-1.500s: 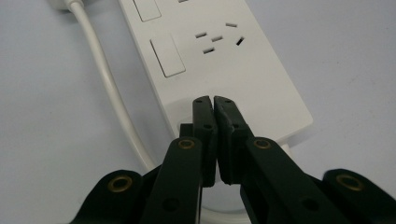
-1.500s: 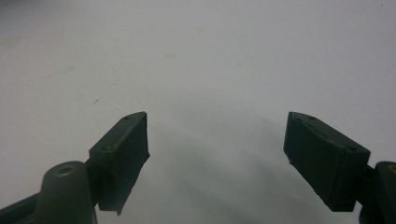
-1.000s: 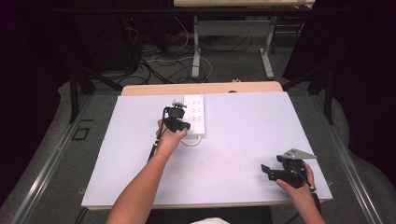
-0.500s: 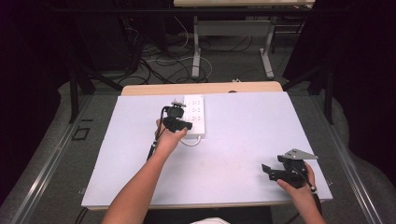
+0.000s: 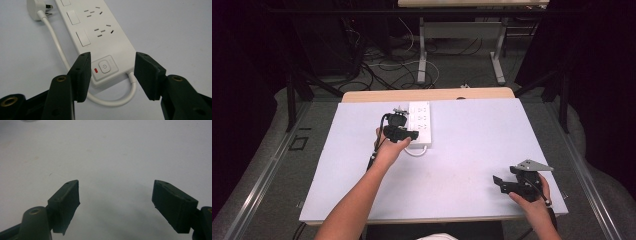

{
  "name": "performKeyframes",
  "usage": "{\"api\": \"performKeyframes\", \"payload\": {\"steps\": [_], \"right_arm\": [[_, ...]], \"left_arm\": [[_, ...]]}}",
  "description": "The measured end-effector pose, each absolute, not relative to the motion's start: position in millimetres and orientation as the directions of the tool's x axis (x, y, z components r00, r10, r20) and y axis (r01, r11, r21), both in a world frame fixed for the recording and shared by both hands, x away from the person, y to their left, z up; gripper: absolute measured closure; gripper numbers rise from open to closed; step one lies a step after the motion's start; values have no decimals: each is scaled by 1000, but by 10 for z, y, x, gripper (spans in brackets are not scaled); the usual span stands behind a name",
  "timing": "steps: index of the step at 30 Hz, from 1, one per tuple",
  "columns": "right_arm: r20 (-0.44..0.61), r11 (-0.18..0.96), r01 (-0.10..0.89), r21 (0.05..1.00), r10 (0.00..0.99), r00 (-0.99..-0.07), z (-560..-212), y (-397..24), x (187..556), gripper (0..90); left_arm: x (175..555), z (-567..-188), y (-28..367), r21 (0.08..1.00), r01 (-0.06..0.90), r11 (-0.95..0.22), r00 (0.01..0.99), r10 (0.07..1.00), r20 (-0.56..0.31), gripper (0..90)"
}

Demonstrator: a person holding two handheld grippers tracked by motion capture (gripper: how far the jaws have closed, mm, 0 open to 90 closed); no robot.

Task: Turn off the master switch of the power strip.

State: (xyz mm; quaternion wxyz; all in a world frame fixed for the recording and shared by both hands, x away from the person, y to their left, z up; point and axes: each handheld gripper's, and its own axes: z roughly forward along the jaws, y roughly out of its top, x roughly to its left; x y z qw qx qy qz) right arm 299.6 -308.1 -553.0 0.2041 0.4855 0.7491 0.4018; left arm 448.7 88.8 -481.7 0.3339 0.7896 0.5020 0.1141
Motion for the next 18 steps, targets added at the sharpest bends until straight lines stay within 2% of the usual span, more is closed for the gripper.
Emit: {"api": "performKeyframes", "payload": {"steps": [18], "right_arm": [[78,202,555,807,895,-439,-5529,-3074,2991,214]], "left_arm": [[4322,-4735,979,667,680,-305,515,846,-138,379]]}}
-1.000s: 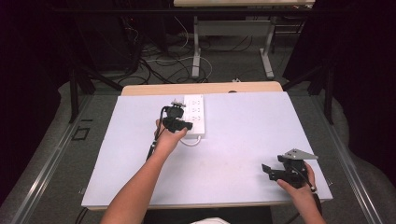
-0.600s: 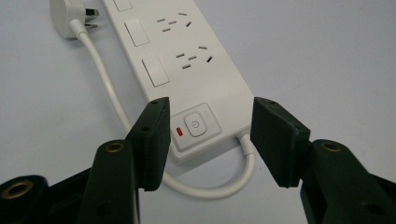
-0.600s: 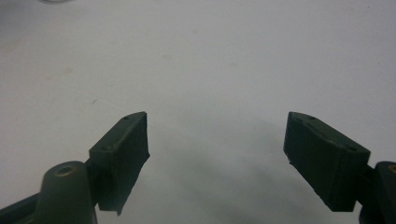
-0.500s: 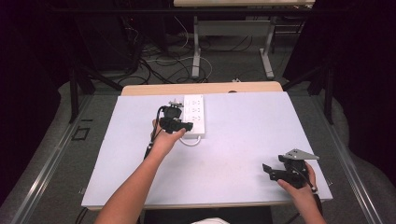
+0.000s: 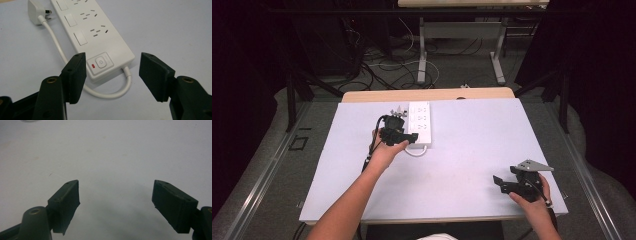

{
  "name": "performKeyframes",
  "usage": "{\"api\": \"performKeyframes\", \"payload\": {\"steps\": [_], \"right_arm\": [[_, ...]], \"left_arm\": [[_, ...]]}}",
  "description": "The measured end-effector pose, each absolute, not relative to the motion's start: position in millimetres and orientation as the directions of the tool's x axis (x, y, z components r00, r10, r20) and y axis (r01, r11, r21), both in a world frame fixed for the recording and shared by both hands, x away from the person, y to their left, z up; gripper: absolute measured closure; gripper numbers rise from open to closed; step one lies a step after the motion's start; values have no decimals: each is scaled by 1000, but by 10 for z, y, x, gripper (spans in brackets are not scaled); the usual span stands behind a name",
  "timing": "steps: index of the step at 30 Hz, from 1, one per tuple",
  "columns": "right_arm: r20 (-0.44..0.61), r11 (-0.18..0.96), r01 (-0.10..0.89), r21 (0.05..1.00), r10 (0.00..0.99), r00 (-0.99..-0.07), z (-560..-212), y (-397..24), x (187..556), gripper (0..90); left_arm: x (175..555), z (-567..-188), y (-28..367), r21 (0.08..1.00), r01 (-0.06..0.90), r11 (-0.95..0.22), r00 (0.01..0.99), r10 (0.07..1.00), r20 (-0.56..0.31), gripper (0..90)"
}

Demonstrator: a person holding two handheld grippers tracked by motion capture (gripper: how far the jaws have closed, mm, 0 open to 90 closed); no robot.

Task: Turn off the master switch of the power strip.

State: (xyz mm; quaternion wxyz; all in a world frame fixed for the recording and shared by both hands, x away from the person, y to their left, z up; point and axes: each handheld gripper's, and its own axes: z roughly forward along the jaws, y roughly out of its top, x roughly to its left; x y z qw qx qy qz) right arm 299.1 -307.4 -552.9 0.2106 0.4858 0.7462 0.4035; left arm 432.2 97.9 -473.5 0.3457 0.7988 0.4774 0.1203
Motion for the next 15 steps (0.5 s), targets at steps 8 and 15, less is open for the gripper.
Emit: {"api": "performKeyframes", "payload": {"steps": [8,15], "right_arm": [[80,206,559,803,893,-444,-5522,-3081,2988,214],[76,204,554,807,895,-440,-5523,-3073,2988,214]], "left_arm": [[4214,-4695,1029,680,664,-312,534,834,-138,352],[4108,-4639,1065,688,637,-347,554,827,-96,277]]}}
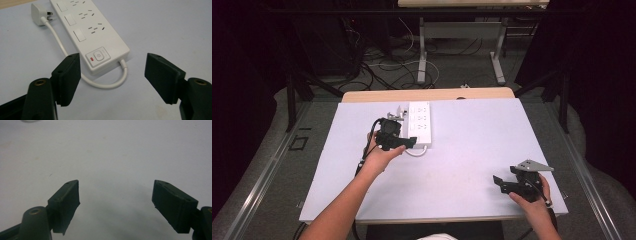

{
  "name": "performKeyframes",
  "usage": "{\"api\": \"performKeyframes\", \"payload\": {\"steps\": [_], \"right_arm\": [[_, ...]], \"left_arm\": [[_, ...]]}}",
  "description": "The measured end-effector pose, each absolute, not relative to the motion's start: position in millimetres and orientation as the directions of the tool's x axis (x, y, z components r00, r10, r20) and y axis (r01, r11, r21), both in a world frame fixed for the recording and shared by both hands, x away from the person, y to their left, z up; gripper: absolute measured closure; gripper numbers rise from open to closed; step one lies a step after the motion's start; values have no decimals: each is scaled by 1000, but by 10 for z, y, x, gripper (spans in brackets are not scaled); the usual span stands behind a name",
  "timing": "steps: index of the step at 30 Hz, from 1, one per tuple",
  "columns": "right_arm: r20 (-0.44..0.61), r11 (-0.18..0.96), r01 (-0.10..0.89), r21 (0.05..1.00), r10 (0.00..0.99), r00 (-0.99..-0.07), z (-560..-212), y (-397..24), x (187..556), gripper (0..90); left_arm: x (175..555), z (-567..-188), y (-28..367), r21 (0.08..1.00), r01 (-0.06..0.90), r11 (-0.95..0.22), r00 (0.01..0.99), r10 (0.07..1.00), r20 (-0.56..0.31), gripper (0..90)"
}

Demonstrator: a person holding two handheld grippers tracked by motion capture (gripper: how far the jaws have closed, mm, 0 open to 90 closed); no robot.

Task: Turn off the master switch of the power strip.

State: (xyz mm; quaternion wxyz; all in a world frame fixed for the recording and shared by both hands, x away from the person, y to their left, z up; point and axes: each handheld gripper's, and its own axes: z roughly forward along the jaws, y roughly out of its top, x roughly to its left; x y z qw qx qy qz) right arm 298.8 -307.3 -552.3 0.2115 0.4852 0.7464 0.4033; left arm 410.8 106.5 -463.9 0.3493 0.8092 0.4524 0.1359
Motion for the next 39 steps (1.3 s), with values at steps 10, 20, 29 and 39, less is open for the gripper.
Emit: {"api": "performKeyframes", "payload": {"steps": [10,20,29,39], "right_arm": [[75,209,554,806,892,-446,-5518,-3077,2988,214],[73,212,554,805,891,-447,-5519,-3072,2986,213],[76,209,553,806,891,-447,-5517,-3071,2984,214],[81,204,555,806,892,-446,-5513,-3061,2982,213]], "left_arm": [[3976,-4576,1157,695,635,-337,555,825,-107,140],[3867,-4584,1248,688,638,-347,564,818,-110,4],[3772,-4574,1420,707,632,-319,548,828,-116,4],[3653,-4587,1647,728,630,-271,517,846,-132,4]]}}
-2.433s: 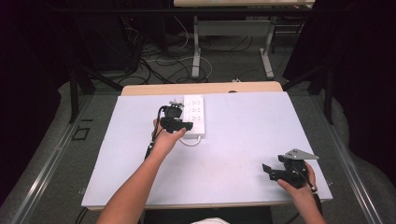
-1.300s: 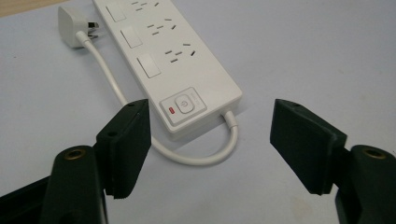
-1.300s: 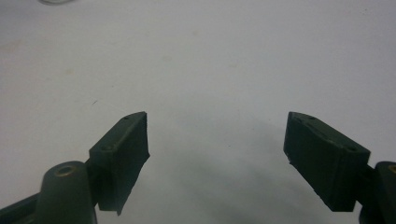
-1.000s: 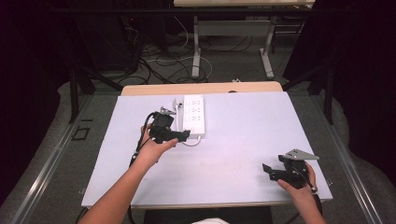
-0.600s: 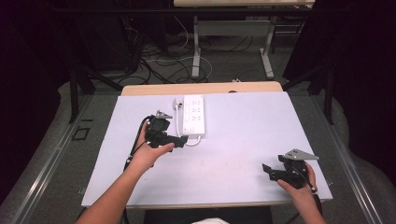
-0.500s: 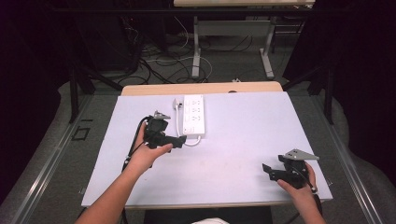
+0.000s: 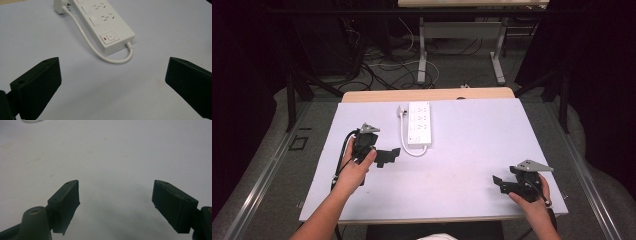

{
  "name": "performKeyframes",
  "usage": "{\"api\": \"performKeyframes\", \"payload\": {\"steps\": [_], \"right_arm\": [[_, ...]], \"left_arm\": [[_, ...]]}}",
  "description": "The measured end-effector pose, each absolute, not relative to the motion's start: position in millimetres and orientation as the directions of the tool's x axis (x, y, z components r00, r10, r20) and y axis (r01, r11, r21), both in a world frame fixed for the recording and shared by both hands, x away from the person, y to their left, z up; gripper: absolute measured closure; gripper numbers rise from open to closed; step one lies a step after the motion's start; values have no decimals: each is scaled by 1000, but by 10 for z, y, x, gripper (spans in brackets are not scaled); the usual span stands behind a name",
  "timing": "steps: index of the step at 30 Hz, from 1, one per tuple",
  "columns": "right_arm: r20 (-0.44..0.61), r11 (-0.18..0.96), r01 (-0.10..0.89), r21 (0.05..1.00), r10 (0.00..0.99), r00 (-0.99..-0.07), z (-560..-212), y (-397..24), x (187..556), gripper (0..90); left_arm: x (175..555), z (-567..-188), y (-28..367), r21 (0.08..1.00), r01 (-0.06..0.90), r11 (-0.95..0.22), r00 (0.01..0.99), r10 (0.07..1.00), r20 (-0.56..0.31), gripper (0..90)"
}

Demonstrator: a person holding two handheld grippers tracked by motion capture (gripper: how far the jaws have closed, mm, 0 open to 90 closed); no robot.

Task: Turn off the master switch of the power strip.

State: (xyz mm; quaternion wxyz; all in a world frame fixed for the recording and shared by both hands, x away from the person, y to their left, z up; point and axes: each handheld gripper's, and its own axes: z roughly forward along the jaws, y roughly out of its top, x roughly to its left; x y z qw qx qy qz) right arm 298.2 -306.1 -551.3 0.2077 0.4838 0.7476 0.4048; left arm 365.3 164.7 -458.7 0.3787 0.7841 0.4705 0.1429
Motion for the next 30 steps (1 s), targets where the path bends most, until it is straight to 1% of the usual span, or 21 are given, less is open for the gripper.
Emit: {"api": "performKeyframes", "payload": {"steps": [7,11,16,24,30], "right_arm": [[83,205,556,806,889,-450,-5512,-3054,2981,212],[85,203,556,806,890,-449,-5508,-3052,2979,211],[83,205,552,808,888,-451,-5507,-3050,2979,210],[83,202,551,810,890,-448,-5503,-3054,2978,209],[82,204,552,808,890,-449,-5504,-3054,2978,209]], "left_arm": [[3588,-4598,1791,735,636,-236,486,862,-143,4],[3552,-4610,1871,736,636,-233,470,873,-130,4],[3518,-4647,1955,733,646,-212,449,882,-141,4],[3473,-4751,2099,732,657,-180,415,897,-152,4],[3453,-4855,2223,728,663,-173,385,913,-134,4]]}}
